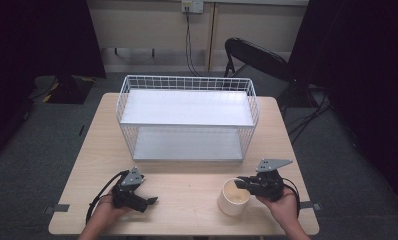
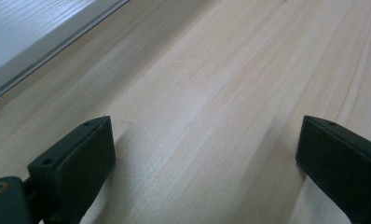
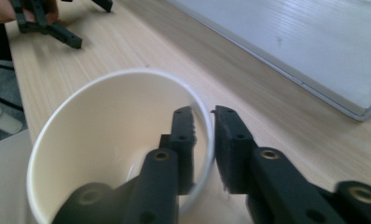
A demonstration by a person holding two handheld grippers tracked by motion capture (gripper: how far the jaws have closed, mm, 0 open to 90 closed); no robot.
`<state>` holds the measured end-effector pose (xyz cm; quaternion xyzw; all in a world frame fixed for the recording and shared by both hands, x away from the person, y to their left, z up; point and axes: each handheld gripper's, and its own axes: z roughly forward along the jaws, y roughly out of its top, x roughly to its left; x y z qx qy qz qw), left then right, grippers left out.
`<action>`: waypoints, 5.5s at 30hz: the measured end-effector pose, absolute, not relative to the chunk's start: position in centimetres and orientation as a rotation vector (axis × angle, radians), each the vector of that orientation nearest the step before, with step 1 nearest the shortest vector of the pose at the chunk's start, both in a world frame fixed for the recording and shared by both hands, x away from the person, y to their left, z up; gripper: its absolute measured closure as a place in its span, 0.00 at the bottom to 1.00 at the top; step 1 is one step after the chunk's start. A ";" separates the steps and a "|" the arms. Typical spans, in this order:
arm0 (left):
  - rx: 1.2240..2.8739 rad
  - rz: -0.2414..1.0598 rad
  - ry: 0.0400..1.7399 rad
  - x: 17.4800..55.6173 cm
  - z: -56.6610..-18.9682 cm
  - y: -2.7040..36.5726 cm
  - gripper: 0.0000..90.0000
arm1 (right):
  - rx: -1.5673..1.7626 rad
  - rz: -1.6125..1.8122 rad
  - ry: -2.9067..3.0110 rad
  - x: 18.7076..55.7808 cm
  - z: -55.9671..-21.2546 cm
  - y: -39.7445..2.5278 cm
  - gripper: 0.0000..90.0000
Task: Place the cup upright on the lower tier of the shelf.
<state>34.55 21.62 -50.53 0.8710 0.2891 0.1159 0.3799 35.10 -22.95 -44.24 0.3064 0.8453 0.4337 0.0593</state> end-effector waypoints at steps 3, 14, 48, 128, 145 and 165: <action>2.223 0.294 0.740 34.5 -50.5 21.6 0.04 | 0.925 1.273 2.549 35.1 -44.1 -22.7 0.91; 2.224 0.296 0.738 34.6 -50.5 21.6 0.04 | 0.966 1.334 2.420 35.7 -42.6 -22.1 0.91; 2.230 0.289 0.730 34.6 -50.5 21.6 0.04 | 1.065 1.286 2.269 38.7 -41.8 -19.2 0.91; 2.237 0.286 0.724 34.6 -50.5 21.6 0.02 | 1.117 1.113 1.995 42.6 -42.9 -13.2 0.91; 2.237 0.286 0.723 34.6 -50.5 21.6 0.02 | 1.166 1.111 1.953 43.9 -43.4 -12.2 0.90; 2.238 0.286 0.723 34.6 -50.5 21.6 0.02 | 1.166 1.387 2.006 43.0 -42.1 -13.7 0.21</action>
